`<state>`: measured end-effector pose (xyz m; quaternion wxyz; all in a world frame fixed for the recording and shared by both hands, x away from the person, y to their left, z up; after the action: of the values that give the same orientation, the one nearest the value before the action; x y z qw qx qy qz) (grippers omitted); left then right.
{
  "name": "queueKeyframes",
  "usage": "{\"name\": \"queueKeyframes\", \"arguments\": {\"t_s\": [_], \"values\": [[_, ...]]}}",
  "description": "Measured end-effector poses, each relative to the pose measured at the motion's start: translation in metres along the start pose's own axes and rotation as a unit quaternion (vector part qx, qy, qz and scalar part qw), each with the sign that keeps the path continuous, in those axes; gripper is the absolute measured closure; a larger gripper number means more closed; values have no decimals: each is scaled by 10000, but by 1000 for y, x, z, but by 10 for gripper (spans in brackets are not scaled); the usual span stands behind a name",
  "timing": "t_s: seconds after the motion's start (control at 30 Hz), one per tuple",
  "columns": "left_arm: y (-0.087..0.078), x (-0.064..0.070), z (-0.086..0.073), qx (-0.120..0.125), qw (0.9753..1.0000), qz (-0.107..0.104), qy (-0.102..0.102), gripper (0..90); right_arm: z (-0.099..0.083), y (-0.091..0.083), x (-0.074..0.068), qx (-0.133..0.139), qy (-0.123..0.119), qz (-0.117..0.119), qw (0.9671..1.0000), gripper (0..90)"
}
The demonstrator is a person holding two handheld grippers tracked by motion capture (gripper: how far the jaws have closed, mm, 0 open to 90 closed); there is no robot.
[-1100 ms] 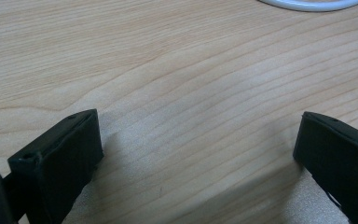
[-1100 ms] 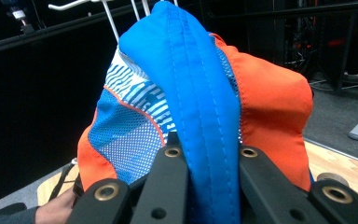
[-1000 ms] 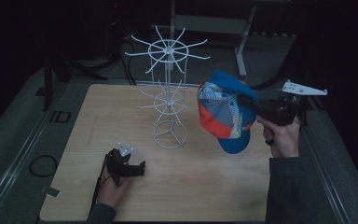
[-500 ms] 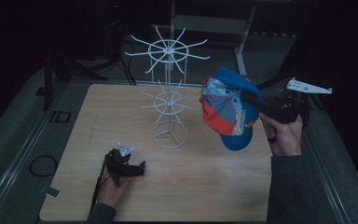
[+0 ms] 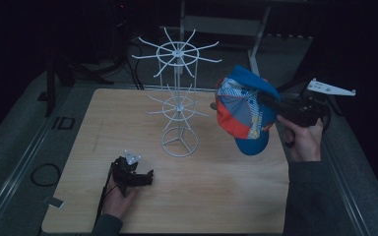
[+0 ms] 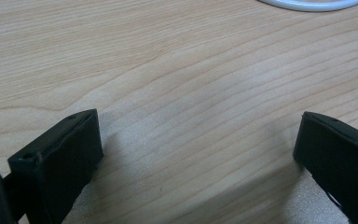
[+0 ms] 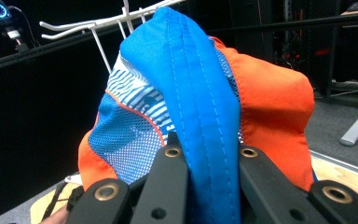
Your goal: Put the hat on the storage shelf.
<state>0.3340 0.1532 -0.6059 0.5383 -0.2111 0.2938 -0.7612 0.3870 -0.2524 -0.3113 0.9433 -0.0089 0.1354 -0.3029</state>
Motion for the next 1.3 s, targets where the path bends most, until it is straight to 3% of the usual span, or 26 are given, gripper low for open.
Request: {"name": "queueKeyframes", "arguments": {"t_s": [0.63,1.3], "values": [[0,0,0,-7,10000,-1,10,14,22,-8,-2,235,-22,14,9997,883],[0,1,0,-3,10000,-7,1,14,32,-14,-2,423,17,-3,9991,883]]}}
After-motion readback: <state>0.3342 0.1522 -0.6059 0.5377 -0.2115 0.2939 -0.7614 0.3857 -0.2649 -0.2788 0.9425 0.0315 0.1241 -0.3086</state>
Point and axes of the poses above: each handheld gripper's, and its own axes: y roughly forward along the jaws, z roughly out of its top, x roughly to its right, the point moved 5 cm from there along y, roughly forward along the jaws, and after that the axes turned 4 degrees about x, right-handed, at the moved point
